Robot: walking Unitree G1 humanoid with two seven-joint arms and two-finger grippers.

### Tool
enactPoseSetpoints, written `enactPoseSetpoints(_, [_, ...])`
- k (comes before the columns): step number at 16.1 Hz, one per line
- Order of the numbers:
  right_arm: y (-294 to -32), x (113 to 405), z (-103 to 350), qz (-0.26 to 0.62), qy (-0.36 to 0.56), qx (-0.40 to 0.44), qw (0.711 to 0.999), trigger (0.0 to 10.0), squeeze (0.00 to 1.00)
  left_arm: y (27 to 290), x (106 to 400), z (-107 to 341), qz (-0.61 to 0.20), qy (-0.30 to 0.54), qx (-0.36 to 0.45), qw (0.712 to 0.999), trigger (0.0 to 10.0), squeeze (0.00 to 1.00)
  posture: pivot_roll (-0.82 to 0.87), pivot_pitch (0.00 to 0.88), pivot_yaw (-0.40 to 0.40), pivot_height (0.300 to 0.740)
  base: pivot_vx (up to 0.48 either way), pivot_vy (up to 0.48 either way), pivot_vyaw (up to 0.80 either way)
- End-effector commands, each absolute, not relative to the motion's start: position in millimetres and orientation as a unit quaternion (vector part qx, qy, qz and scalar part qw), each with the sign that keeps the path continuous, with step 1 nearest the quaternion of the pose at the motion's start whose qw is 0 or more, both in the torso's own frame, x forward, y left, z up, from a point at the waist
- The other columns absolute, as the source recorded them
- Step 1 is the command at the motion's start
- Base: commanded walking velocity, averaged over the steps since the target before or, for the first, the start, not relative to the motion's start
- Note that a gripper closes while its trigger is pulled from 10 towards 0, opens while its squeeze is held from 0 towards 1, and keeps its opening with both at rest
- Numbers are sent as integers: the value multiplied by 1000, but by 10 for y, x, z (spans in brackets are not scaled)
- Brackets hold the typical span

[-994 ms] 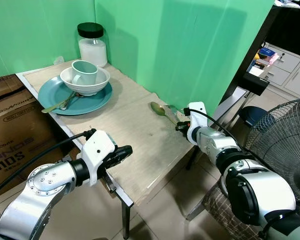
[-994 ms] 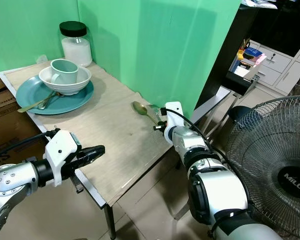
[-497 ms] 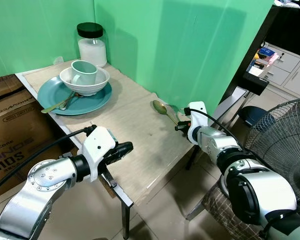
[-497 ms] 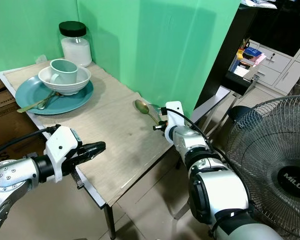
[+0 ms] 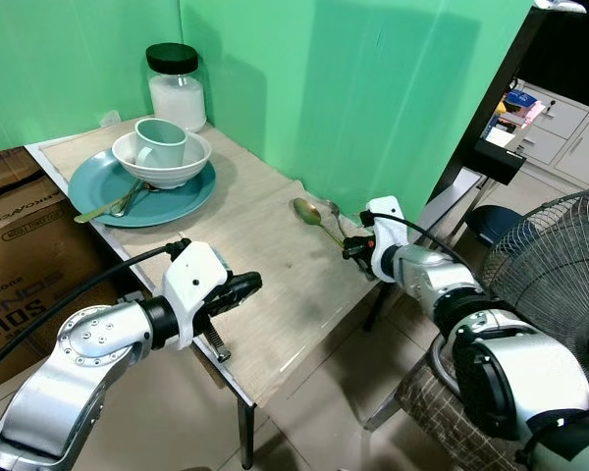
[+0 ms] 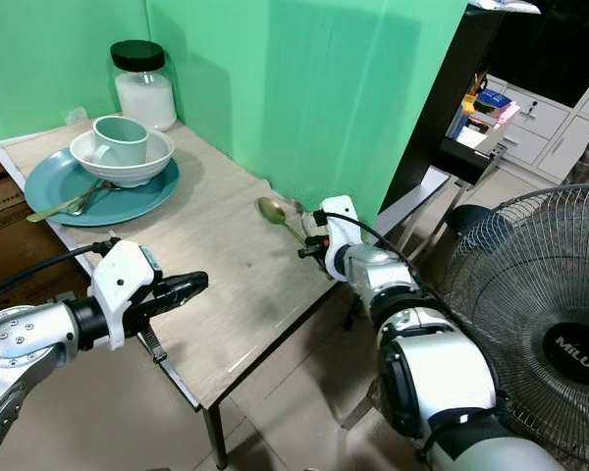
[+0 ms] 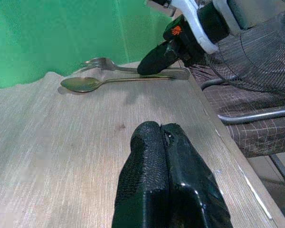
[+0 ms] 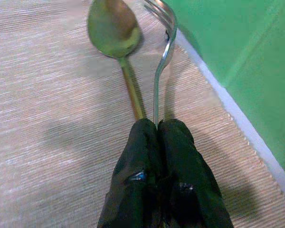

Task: Setting the table

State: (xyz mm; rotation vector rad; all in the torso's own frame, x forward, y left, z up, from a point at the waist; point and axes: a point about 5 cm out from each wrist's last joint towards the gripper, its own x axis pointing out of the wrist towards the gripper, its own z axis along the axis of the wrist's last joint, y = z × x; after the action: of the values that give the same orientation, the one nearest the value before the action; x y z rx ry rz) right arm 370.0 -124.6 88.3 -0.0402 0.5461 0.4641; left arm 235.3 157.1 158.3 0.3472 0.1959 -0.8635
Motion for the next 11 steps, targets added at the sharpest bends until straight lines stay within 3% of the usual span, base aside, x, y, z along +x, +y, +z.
enactPoseSetpoints(1, [-1239,3762,1022,251,237,-29,938,0,0,1526,2376,1591,-423,86,172,885,10000,0,144,0,-102,740,0,0,0])
enactPoseSetpoints(8, [-1254,3845,1372,318,123,12,940,0,0,1507,2474,1610,-418,69,180,887,10000,0,144,0,-98,740,0,0,0])
enactPoseSetpoints(11, [-1340,3816,1317,307,124,-12,943,0,0,1493,2515,1587,-416,67,183,888,10000,0,130,0,-88,740,0,0,0])
